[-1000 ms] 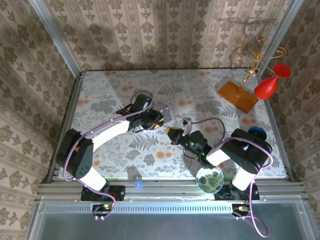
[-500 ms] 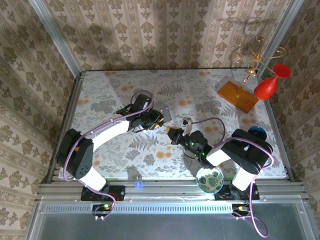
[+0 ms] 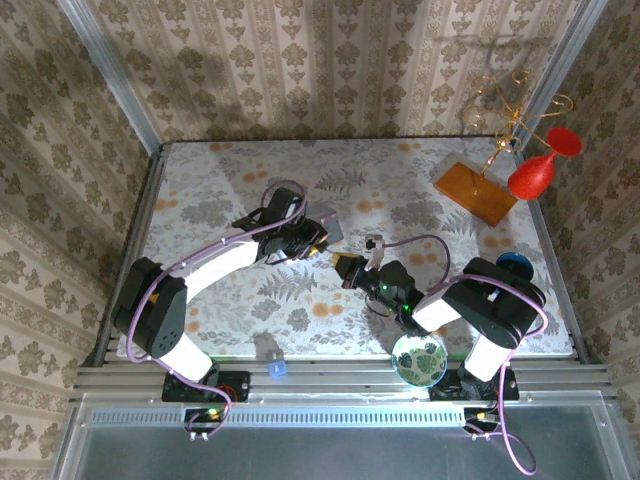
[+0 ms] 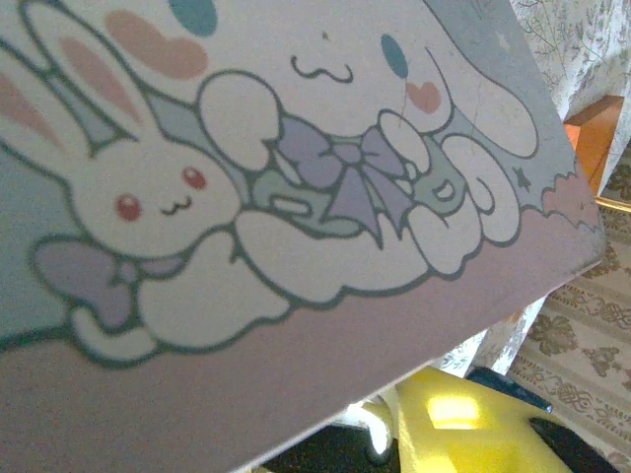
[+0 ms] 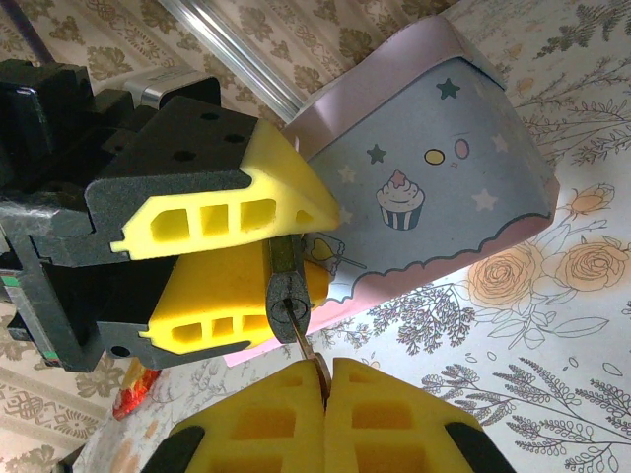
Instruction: Unlock a padlock with a key
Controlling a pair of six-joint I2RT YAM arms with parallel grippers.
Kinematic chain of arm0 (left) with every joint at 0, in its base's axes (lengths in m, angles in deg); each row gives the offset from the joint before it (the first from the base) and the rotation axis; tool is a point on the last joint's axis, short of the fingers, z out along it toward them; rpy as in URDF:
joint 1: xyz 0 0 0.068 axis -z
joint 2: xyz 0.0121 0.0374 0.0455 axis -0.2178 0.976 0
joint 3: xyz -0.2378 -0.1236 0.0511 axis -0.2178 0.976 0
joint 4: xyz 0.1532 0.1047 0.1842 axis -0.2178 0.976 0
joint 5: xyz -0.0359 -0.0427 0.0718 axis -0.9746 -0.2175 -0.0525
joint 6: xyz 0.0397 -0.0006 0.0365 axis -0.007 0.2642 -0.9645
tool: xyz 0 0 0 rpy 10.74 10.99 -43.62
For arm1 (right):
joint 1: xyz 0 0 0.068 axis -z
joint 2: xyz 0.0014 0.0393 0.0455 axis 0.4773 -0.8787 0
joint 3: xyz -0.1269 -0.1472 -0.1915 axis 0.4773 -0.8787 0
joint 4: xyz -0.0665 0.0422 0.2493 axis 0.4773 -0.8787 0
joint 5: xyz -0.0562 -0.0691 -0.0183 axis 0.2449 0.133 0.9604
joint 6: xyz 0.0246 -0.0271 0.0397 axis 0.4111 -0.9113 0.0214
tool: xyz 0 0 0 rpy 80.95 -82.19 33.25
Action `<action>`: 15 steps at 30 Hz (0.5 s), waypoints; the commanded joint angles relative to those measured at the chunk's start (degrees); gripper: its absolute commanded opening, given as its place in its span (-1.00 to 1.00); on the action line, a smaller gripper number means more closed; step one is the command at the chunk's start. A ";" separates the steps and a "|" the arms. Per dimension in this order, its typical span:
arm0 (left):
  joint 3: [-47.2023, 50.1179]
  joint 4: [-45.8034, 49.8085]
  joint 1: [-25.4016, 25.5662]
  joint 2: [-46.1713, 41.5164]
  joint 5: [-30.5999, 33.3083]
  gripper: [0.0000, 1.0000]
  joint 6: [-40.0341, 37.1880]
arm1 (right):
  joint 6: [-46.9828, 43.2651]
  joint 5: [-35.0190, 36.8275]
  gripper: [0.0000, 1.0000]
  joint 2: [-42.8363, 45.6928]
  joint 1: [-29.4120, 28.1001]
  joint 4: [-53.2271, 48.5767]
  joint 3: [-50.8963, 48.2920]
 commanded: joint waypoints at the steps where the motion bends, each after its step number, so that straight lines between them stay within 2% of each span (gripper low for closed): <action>1: -0.64 -3.27 0.08 0.70 -1.84 -1.00 0.61 | -1.06 0.12 -1.00 0.31 -0.18 1.69 1.24; 15: -0.46 -3.42 0.16 0.80 -1.84 -1.00 0.92 | -1.28 0.24 -1.00 1.14 -0.17 1.68 0.56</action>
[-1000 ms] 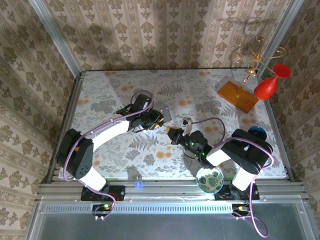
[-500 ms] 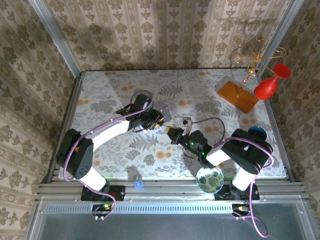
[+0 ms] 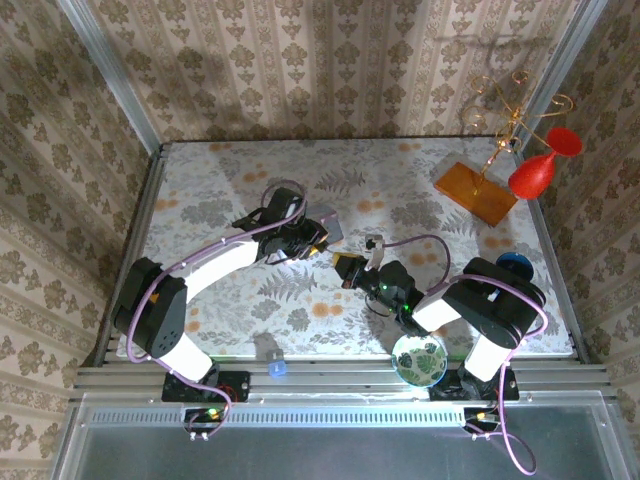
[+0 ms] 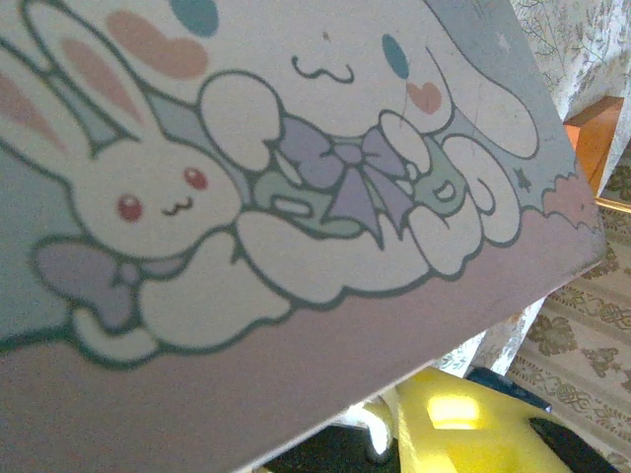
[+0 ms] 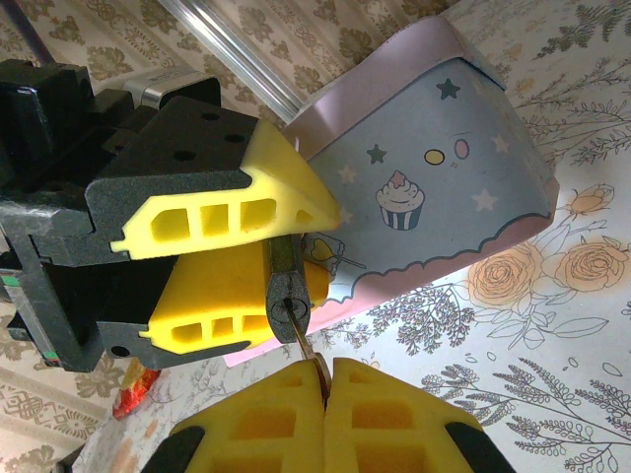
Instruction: Unlock a padlock with a key
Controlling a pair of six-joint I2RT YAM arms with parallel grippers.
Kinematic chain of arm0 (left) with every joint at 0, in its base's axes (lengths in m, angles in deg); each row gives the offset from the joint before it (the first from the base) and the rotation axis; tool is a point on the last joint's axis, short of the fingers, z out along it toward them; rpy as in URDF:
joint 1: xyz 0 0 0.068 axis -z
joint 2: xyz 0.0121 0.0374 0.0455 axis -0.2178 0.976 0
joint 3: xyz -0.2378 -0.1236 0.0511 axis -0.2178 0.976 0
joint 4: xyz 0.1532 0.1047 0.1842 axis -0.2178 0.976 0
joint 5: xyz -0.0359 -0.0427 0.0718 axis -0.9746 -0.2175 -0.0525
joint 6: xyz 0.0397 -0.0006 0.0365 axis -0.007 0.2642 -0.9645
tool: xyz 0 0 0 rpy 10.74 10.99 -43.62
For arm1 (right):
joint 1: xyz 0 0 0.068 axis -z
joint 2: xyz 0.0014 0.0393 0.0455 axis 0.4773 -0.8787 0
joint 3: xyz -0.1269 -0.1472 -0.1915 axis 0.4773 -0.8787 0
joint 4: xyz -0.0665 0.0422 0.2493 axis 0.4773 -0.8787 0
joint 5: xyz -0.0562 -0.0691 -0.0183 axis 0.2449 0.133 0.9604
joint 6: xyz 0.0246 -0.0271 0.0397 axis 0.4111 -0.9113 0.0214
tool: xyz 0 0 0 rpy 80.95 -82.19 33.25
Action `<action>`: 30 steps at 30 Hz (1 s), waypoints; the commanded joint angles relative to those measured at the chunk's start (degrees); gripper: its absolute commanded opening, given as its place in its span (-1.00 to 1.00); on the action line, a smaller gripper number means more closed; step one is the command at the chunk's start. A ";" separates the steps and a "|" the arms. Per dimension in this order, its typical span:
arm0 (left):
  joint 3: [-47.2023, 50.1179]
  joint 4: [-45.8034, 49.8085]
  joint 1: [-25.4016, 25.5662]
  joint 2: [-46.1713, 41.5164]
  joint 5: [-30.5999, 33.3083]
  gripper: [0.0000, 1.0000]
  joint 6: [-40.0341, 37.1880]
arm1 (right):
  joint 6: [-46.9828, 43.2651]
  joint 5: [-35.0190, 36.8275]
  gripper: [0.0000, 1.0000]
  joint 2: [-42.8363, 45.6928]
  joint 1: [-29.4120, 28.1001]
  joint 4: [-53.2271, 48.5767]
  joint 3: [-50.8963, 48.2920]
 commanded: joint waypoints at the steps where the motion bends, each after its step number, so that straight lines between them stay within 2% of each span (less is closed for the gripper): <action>1: -0.46 -3.34 0.09 0.78 -1.84 -1.00 0.72 | -1.19 0.30 -1.00 1.23 -0.20 1.71 0.52; 30: -0.46 -3.69 0.17 1.11 -2.11 -1.00 0.97 | -1.98 0.58 -1.00 2.44 -0.51 1.66 -0.23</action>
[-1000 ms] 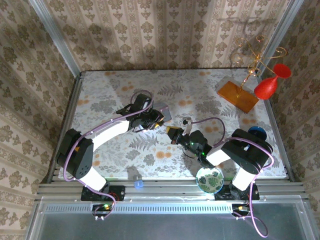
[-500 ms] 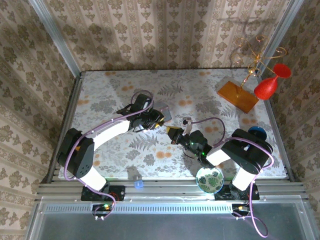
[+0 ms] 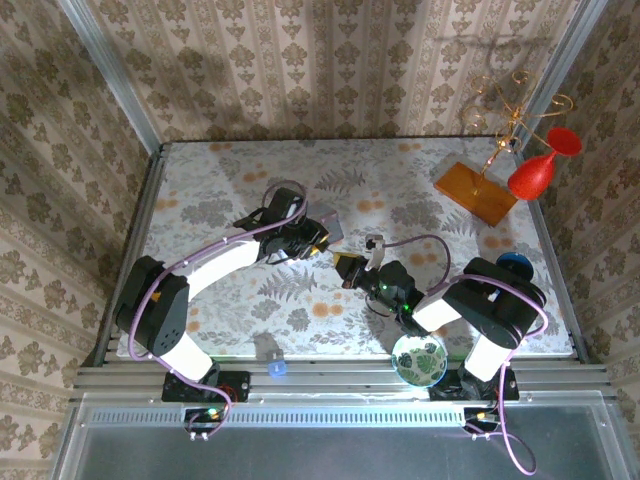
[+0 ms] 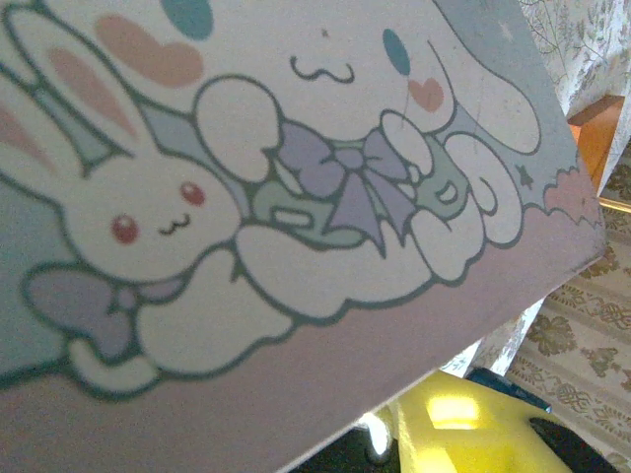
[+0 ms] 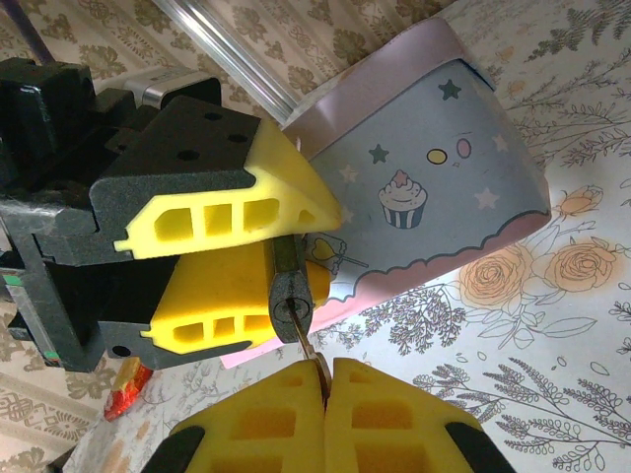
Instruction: Unlock a padlock with a key
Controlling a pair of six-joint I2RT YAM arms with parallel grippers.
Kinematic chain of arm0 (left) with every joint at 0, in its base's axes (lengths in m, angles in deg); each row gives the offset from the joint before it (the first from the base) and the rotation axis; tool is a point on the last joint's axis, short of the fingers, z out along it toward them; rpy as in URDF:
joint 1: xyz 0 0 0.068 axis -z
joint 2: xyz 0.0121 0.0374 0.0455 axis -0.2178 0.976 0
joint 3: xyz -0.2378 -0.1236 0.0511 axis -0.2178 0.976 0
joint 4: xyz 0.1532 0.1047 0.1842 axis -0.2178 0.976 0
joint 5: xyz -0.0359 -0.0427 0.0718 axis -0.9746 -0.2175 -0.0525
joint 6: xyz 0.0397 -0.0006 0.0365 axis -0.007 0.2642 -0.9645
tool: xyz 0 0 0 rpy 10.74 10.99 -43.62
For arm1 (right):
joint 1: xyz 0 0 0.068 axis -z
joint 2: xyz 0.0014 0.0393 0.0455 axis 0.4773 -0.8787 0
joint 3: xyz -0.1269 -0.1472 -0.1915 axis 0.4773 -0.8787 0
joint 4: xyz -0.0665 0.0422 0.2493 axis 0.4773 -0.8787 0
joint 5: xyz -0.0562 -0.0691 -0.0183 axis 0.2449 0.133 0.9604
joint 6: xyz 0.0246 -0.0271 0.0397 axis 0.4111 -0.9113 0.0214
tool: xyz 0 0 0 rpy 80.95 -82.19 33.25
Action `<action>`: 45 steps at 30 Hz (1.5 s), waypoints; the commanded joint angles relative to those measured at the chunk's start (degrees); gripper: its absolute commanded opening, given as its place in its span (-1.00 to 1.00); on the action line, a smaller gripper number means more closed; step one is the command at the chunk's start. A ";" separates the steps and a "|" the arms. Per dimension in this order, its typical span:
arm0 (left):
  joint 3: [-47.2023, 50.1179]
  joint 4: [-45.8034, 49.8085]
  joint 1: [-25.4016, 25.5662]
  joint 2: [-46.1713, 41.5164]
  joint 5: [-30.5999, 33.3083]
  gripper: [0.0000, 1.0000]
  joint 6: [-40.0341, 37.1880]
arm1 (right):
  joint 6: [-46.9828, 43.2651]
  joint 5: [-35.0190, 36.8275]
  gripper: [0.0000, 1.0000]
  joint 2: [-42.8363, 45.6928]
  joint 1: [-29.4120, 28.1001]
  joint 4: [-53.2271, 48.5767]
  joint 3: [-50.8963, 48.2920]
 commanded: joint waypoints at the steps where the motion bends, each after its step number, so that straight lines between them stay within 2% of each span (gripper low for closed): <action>1: -0.46 -2.84 0.12 0.37 -1.80 -1.00 0.94 | -1.37 0.22 -1.00 2.37 -0.55 2.11 -0.33; 14: -0.36 -2.84 0.12 -0.19 -1.63 -1.00 0.99 | -0.58 0.79 -1.00 0.53 -0.51 2.11 -0.03; 45: 1.13 -4.25 -1.24 -1.69 -2.68 -1.00 0.17 | -2.17 1.30 -1.00 2.16 -0.01 1.88 -1.08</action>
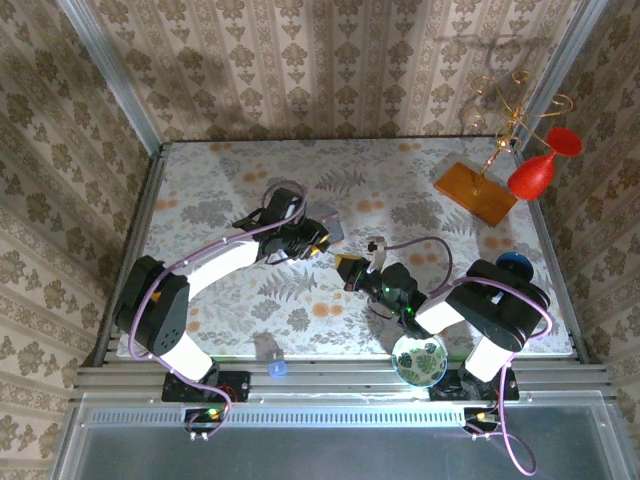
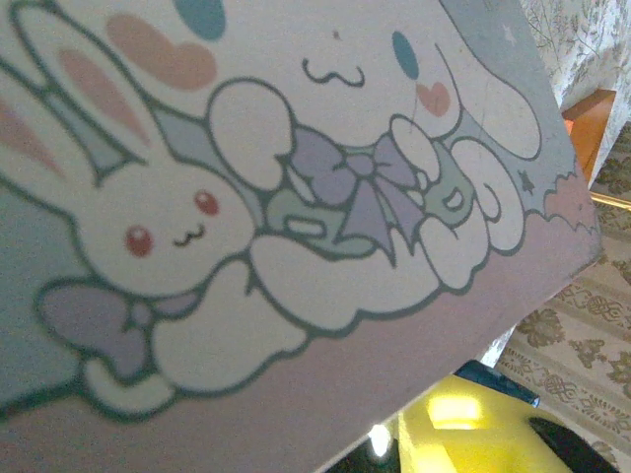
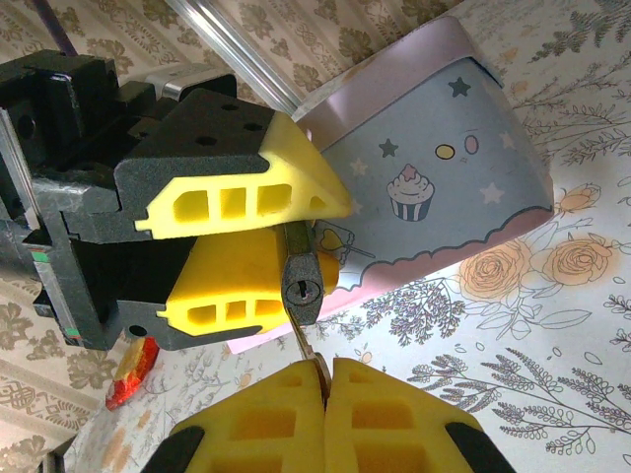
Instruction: Unlock a padlock with a key
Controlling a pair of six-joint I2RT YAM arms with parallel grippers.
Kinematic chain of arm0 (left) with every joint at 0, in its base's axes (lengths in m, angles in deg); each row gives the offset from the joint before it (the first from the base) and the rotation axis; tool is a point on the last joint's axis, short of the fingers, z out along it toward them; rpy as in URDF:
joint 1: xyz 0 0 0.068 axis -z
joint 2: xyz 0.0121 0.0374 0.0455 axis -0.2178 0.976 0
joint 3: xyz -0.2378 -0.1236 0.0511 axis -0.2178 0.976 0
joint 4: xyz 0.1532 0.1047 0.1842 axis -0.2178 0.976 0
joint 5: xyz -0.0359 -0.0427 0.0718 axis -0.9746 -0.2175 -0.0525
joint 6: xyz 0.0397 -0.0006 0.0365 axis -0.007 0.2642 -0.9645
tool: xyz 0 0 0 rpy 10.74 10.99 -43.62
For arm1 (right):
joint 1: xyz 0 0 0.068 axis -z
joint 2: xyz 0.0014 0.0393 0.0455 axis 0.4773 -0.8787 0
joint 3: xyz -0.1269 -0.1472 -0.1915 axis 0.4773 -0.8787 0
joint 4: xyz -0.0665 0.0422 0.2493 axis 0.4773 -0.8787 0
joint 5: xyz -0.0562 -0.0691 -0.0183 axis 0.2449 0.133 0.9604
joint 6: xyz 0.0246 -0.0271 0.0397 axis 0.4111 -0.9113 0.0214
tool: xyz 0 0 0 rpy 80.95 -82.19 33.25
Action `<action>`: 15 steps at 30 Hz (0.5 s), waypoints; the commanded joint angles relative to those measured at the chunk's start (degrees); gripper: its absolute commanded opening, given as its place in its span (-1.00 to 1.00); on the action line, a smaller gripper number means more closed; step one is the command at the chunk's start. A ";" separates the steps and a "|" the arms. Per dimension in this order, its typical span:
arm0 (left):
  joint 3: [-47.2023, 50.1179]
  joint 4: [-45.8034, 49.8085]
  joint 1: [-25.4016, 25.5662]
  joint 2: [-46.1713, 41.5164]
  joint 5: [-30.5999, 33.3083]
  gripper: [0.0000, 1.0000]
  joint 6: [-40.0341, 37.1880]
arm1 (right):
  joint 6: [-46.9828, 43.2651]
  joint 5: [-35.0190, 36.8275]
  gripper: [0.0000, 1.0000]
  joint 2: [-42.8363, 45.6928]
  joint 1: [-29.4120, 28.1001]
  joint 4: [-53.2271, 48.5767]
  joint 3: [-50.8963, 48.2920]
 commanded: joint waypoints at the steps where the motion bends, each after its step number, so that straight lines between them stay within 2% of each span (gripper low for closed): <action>1: 0.44 -2.82 -0.52 -1.69 -1.10 -1.00 -0.22 | -1.26 1.54 -1.00 0.89 0.19 1.50 0.60; 15: 1.08 -2.98 -0.30 -2.14 -0.95 -1.00 0.05 | -1.35 2.20 -1.00 -0.76 0.44 1.53 2.01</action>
